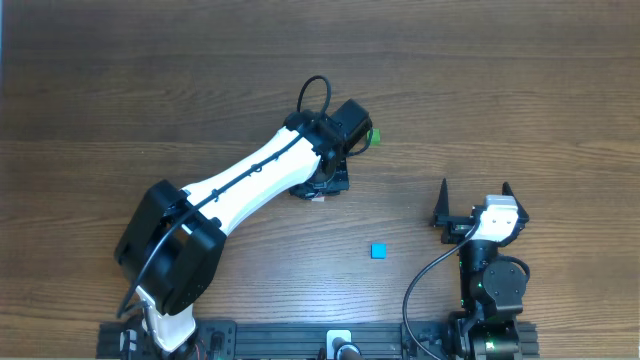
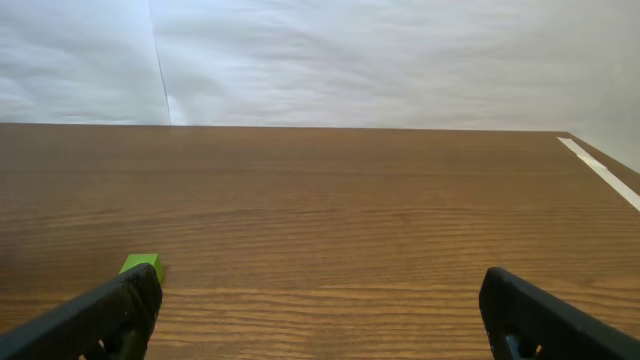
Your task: Stack Cubes
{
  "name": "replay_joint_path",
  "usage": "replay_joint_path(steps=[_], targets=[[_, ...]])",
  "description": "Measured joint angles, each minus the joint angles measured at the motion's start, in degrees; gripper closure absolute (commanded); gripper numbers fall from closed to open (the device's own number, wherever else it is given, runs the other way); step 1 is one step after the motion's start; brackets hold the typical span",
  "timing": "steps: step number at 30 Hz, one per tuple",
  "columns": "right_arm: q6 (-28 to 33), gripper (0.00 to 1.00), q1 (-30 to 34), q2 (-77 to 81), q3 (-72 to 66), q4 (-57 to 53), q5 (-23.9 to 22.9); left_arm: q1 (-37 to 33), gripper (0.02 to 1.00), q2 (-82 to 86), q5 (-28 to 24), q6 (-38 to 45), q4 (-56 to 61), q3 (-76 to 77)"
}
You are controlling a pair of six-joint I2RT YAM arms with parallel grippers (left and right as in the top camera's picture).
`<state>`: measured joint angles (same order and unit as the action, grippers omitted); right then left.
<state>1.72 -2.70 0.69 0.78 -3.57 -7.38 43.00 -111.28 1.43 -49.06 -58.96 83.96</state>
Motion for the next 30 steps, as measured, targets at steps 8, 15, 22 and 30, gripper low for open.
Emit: replay_joint_path(steps=[8,15,22,30], targets=[[0.02,0.009,0.02,0.00,0.00,0.00,0.00,0.00,0.972,0.00,-0.22,0.00,-0.28,0.00],[0.04,0.007,0.00,0.00,0.00,0.00,0.00,0.00,0.972,0.00,-0.63,0.00,-0.44,0.00],[0.00,0.007,0.00,0.00,0.00,0.00,0.00,0.00,0.969,-0.07,-0.63,0.00,-0.44,0.00],[0.00,0.009,0.02,0.00,0.00,0.00,0.00,0.00,0.965,-0.28,-0.63,0.00,-0.44,0.00]])
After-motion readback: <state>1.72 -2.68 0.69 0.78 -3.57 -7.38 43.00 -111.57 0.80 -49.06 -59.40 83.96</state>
